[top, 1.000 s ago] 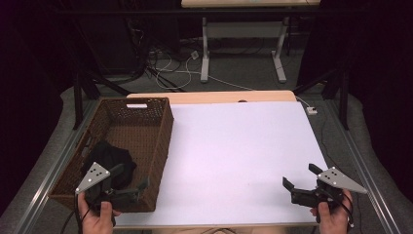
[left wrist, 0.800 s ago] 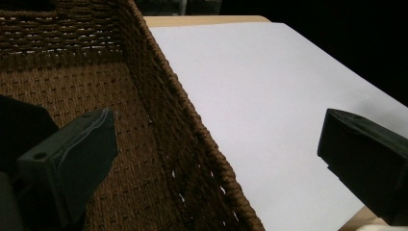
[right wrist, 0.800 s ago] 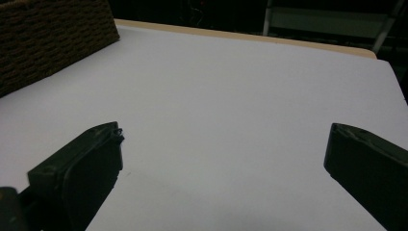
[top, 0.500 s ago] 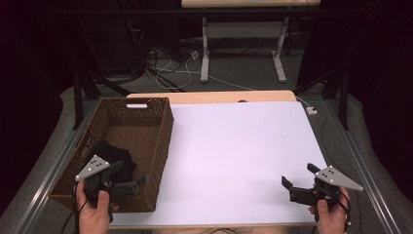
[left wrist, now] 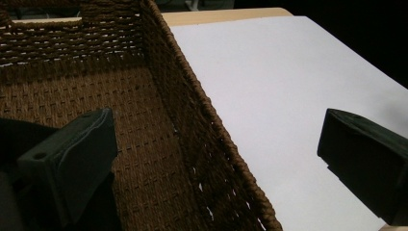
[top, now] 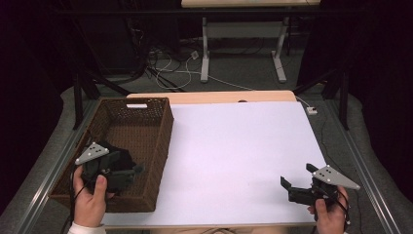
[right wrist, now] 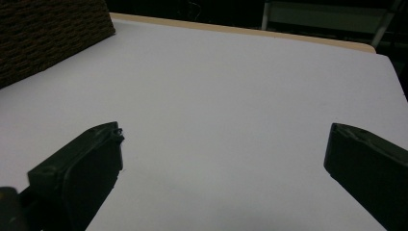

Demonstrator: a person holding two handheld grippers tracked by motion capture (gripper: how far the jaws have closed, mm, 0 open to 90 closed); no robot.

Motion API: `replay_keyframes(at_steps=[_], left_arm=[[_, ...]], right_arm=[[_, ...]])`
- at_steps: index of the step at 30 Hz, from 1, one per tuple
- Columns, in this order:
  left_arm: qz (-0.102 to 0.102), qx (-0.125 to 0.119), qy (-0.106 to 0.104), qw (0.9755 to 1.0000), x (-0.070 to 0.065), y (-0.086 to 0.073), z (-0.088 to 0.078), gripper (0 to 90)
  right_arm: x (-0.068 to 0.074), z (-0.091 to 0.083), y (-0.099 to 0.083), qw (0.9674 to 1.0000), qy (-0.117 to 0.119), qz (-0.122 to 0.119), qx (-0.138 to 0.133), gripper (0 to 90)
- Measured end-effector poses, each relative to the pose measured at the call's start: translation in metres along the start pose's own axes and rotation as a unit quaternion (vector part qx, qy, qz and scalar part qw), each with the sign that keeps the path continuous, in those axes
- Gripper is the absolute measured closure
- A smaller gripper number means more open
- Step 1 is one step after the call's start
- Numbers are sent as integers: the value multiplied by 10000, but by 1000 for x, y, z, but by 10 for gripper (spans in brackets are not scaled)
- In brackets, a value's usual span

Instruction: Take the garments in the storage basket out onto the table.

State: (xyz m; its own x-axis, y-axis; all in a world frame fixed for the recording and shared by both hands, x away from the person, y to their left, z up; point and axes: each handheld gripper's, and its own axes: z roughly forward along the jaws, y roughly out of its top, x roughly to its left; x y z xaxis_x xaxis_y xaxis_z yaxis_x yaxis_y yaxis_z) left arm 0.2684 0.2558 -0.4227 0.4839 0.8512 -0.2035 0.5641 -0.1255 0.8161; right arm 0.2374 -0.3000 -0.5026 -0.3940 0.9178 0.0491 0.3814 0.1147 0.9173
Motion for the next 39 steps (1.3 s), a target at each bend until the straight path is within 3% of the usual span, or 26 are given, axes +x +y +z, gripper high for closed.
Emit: replay_keyframes(at_steps=[5, 17, 21, 24, 29, 39], left_arm=[[96, 89, 96, 9999, 1, 6, 5, 3], [-201, 211, 130, 9995, 17, 15, 14, 3], [-330, 315, 116, 9989, 25, 20, 18, 3], [-317, 591, 190, 9976, 32, 25, 21, 3], [-418, 637, 317, 9966, 39, 32, 26, 3], [-275, 909, 541, 9940, 50, 45, 32, 3]], right_arm=[[1, 0, 0, 10000, 13, -34, -18, 0], [0, 2, -2, 10000, 14, -66, 48, 0], [0, 2, -2, 10000, 13, -54, 47, 0], [1, 2, -2, 9999, -3, -124, 97, 0], [1, 3, -2, 9999, -1, -110, 101, 0], [1, 4, -3, 9998, 47, -82, 149, 0]])
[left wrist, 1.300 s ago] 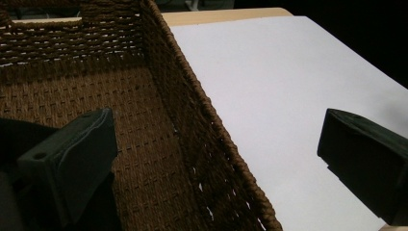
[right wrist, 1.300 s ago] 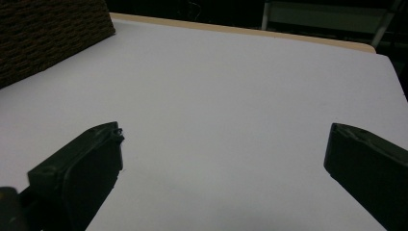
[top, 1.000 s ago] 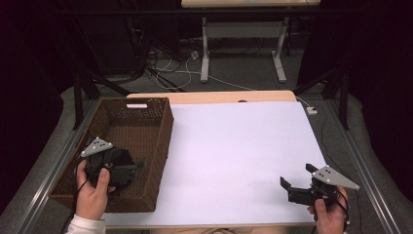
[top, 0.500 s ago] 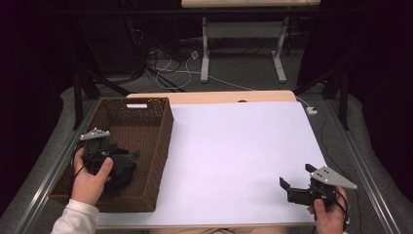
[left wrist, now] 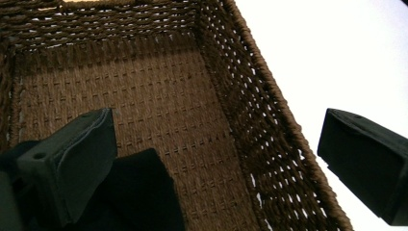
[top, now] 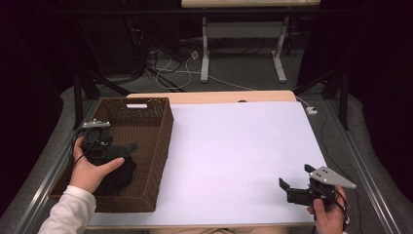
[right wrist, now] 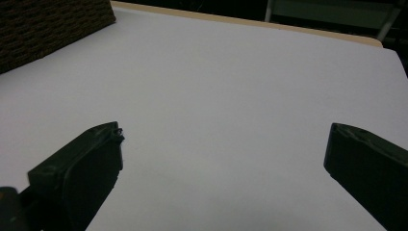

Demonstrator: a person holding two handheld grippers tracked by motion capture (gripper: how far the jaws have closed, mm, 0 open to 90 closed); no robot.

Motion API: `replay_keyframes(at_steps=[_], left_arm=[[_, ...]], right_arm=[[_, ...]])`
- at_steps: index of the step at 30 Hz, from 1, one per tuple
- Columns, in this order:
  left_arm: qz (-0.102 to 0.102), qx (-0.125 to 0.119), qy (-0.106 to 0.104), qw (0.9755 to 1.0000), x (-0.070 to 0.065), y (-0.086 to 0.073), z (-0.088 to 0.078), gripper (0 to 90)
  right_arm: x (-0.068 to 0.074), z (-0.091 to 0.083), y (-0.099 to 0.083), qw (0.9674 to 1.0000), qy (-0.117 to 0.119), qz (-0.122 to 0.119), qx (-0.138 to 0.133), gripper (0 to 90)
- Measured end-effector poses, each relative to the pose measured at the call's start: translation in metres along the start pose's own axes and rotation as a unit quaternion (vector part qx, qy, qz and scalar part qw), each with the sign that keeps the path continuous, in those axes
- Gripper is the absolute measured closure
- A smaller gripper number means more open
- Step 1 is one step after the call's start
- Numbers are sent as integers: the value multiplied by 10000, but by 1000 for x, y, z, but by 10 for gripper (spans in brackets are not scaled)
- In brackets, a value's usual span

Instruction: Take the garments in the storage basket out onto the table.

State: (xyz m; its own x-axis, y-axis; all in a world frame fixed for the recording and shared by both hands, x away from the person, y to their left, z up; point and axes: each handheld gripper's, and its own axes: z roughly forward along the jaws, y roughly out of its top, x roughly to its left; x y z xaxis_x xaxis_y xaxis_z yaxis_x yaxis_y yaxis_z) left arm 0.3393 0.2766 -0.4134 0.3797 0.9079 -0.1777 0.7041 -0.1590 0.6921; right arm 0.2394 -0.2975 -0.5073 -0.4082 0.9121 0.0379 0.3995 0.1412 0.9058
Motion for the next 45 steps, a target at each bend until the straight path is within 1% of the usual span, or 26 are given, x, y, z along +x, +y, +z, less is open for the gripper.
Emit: replay_keyframes(at_steps=[1, 2, 4, 5, 8, 11, 12, 13, 15, 16, 17, 18, 21, 25, 26, 28, 30, 31, 32, 34, 35, 36, 37, 40, 41, 45], left_arm=[[-11, 41, 62, 10000, 2, 3, 1, 3], [-11, 41, 62, 10000, 2, 3, 1, 3], [2, 106, 150, 9998, 5, 6, 1, 3], [-22, 186, 225, 9996, 8, 8, 2, 3], [-43, 205, 235, 9995, 10, 9, 5, 3], [48, 199, 296, 9994, 12, 9, 7, 3], [97, 218, 325, 9992, 12, 9, 8, 3], [169, 270, 390, 9987, 14, 10, 8, 3], [204, 346, 418, 9983, 16, 10, 9, 3], [178, 325, 438, 9984, 17, 10, 10, 3], [195, 394, 453, 9980, 20, 10, 10, 3], [177, 387, 456, 9980, 21, 9, 11, 3], [144, 455, 419, 9980, 27, 9, 11, 3], [119, 561, 537, 9969, 37, 6, 11, 4], [97, 627, 524, 9966, 40, 6, 10, 9], [55, 680, 518, 9963, 43, 4, 11, 30], [61, 859, 514, 9950, 47, 2, 10, 31], [-4, 906, 551, 9944, 47, 0, 10, 30], [40, 943, 557, 9940, 49, -1, 10, 27], [25, 1043, 587, 9928, 50, -3, 10, 20], [47, 1117, 655, 9916, 51, -5, 10, 5], [47, 1117, 655, 9916, 51, -5, 10, 4], [42, 1152, 694, 9909, 52, -7, 10, 4], [46, 1201, 759, 9899, 54, -10, 11, 4], [112, 1264, 762, 9890, 55, -11, 11, 4], [132, 1344, 808, 9875, 56, -17, 15, 4]], right_arm=[[-1, 0, 0, 10000, 0, -29, 24, 0], [-1, 0, 0, 10000, 0, -29, 24, 0], [-1, 1, 0, 10000, 18, -3, 16, 0], [-1, 1, -1, 9999, 56, 64, 53, 0], [-2, 2, -1, 10000, 37, 67, 22, 0], [-3, 2, -1, 9999, 20, 99, 84, 0], [-2, 2, -1, 9998, 11, 166, 102, 0], [-4, 3, -1, 9999, -3, 133, 104, 0], [-4, 3, -2, 9999, -4, 129, 102, 0], [-4, 3, -2, 9999, -4, 129, 102, 0], [-3, 3, -2, 9998, 13, 141, 129, 0], [-3, 3, -2, 9998, 13, 141, 129, 0], [-3, 3, -2, 9998, 15, 145, 108, 0], [-3, 3, -1, 9998, 0, 160, 101, 0], [-3, 3, -2, 9997, 0, 202, 109, 0], [-4, 3, -2, 9998, -9, 174, 71, 0], [-4, 3, -2, 9998, 14, 153, 117, 0], [-3, 3, -2, 9997, 22, 210, 145, 0], [-3, 4, -2, 9997, 15, 179, 153, 0], [-2, 4, -2, 9997, 12, 205, 165, 0], [-1, 5, -2, 9997, 15, 211, 143, 0], [-1, 5, -2, 9997, 15, 211, 143, 0], [-2, 5, -2, 9998, 11, 155, 154, 0], [-2, 5, -2, 9997, 19, 180, 182, 0], [-2, 5, -3, 9996, 25, 205, 180, 0], [-2, 5, -3, 9996, 27, 199, 202, 0]])
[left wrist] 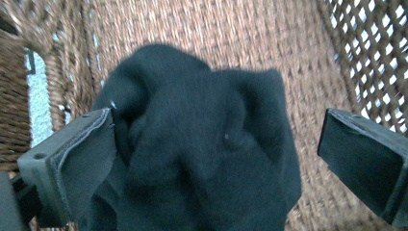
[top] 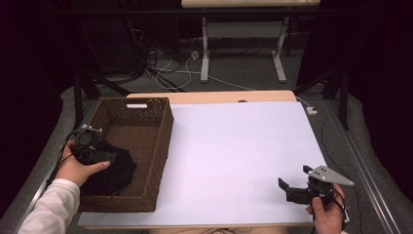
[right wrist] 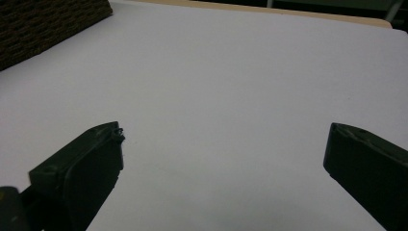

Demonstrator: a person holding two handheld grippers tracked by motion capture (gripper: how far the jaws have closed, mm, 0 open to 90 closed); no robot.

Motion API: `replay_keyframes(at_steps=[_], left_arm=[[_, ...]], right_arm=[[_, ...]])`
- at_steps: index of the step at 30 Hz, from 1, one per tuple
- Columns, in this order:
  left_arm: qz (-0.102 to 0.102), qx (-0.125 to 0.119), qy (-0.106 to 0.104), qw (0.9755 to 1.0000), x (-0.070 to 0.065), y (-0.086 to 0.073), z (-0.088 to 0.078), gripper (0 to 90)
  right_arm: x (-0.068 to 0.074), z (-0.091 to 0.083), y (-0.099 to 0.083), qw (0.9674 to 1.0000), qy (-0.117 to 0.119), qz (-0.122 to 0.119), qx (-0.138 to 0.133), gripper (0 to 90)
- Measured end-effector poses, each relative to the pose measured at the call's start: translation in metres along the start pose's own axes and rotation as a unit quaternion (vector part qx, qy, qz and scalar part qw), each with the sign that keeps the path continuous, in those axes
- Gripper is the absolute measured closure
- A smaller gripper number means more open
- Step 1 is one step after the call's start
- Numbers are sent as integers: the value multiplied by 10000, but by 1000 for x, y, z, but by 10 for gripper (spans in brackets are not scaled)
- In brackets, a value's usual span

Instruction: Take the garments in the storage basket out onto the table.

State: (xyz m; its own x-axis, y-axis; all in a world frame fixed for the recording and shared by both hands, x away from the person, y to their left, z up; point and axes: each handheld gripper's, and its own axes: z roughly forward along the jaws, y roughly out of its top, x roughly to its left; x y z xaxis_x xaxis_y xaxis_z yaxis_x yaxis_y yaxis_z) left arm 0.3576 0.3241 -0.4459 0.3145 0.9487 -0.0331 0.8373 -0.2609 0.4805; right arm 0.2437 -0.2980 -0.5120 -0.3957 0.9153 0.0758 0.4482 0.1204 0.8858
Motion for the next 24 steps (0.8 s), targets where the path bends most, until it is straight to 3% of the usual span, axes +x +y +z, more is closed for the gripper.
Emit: replay_keyframes(at_steps=[2, 8, 13, 24], left_arm=[[119, 134, -7, 9998, 0, -3, 4, 4], [208, 371, 103, 9990, 2, -10, 21, 4], [216, 453, 100, 9987, 3, -13, 28, 4], [456, 626, 39, 9970, -1, -13, 45, 3]], right_arm=[[-1, 0, 0, 10000, 6, -15, 10, 0], [-1, 1, -1, 10000, 7, -9, 5, 0], [-1, 2, -1, 10000, 20, 2, 17, 0], [-1, 3, -1, 10000, 41, 47, 45, 0]])
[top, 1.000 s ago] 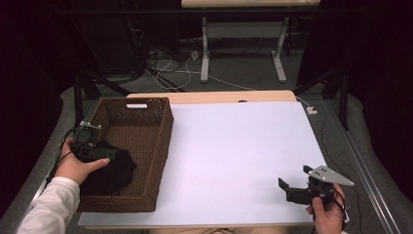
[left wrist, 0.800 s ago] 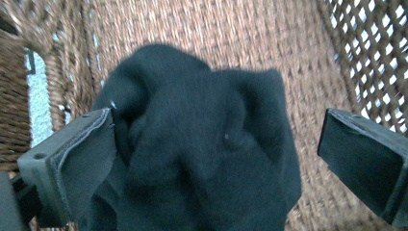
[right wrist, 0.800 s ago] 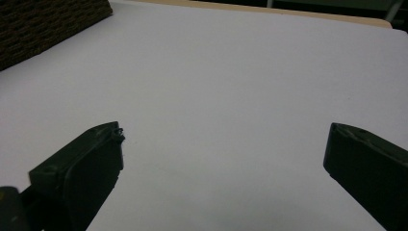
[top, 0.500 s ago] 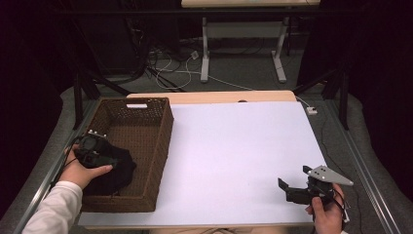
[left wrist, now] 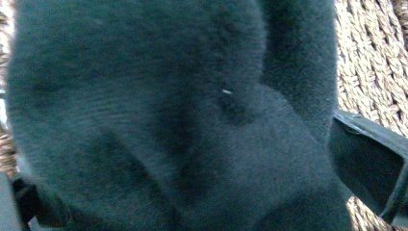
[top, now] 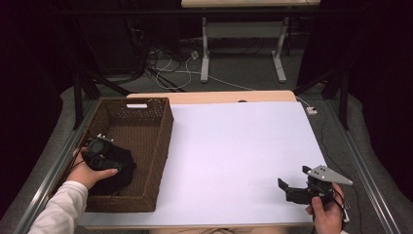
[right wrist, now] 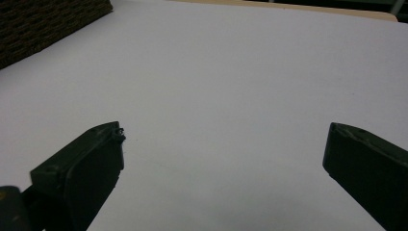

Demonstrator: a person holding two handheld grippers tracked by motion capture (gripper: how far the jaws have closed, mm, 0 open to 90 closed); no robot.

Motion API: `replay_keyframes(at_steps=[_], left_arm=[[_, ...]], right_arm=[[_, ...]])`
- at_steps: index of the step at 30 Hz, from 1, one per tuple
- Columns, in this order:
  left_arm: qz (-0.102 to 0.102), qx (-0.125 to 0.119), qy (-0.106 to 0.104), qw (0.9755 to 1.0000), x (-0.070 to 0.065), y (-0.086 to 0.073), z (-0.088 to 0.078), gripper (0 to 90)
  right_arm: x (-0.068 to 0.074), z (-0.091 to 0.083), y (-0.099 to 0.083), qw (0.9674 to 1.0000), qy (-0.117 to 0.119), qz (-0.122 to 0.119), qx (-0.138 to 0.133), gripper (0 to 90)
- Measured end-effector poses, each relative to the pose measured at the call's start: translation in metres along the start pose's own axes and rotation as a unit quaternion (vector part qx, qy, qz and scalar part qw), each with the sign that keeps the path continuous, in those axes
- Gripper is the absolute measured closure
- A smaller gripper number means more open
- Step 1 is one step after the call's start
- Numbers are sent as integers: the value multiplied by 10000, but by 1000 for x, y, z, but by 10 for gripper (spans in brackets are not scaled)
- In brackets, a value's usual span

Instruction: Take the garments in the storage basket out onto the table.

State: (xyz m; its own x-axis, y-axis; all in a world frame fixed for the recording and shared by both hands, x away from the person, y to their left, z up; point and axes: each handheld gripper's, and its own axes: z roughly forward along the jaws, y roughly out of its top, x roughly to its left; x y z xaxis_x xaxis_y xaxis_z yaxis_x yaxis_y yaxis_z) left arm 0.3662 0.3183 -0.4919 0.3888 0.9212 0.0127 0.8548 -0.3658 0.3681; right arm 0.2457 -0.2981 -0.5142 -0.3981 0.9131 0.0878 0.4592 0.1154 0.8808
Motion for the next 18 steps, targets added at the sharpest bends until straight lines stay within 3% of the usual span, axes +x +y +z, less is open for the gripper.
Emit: replay_keyframes(at_steps=[6, 11, 13, 14, 18], left_arm=[[69, 110, -185, 9997, -3, 1, 8, 3], [88, 143, -199, 9997, -4, 0, 11, 2], [121, 179, -173, 9996, -4, 0, 13, 2], [183, 214, -53, 9996, -4, 1, 14, 1], [120, 302, 149, 9994, -3, 1, 15, 0]], right_arm=[[0, 0, 0, 10000, 9, 0, 35, 0], [-1, 0, 0, 10000, 20, -18, 36, 0], [-1, 0, 0, 10000, 11, -17, 46, 0], [-1, 1, 0, 10000, 16, -14, 42, 0], [-1, 1, -1, 10000, 19, -22, 49, 0]])
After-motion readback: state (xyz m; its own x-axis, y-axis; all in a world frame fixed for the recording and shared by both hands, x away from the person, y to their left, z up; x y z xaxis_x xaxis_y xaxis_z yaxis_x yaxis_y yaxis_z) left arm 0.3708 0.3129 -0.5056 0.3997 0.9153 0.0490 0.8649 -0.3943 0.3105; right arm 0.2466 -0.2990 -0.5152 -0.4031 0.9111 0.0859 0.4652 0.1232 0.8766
